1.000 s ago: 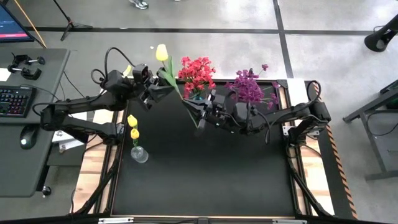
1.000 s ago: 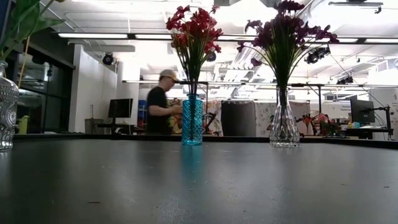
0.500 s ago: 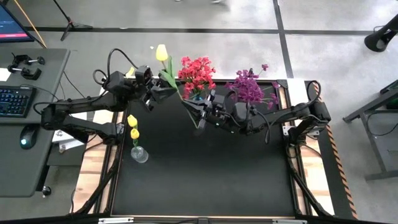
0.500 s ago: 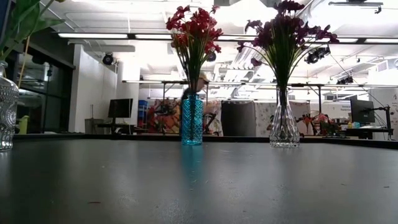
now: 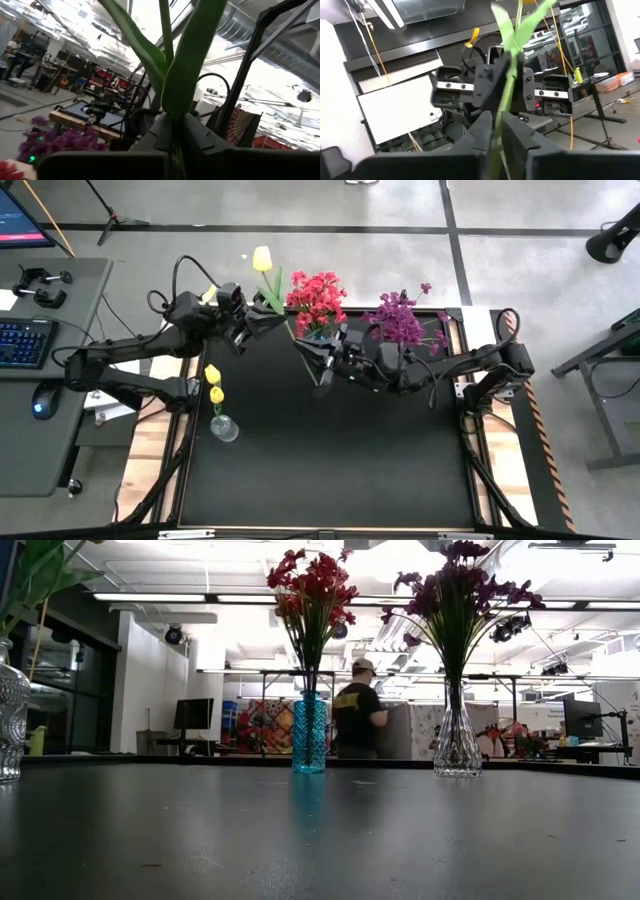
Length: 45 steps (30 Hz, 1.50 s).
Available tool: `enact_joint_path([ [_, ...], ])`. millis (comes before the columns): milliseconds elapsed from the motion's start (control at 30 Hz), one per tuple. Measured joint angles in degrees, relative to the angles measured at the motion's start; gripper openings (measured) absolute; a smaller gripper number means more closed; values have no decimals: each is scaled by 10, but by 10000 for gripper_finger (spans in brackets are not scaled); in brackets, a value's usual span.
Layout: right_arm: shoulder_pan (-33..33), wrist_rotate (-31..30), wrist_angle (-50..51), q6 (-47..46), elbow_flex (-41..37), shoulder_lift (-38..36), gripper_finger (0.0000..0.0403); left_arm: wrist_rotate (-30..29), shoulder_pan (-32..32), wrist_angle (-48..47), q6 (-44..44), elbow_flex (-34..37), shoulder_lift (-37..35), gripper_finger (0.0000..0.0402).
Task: Sort flowers into vase by color
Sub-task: Put the yellow flower into the bottom transparent vase
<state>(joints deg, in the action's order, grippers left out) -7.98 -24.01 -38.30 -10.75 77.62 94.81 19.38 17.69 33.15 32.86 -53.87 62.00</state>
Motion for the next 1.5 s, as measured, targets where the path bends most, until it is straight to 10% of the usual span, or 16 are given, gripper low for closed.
enact_joint_path([
  [533, -26, -80, 177, 29, 1, -125, 291, 56, 33, -166, -38, 0, -241, 1],
  [800, -6, -82, 241, -40, 1, -121, 299, 80, -11, -205, -34, -21, -315, 0],
  [1167, -3, -83, 258, -72, 1, -121, 298, -6, -11, -772, -191, -274, -302, 0],
  [1500, -3, -103, 260, -86, 1, -121, 298, 19, -11, -895, -200, -301, -319, 0],
])
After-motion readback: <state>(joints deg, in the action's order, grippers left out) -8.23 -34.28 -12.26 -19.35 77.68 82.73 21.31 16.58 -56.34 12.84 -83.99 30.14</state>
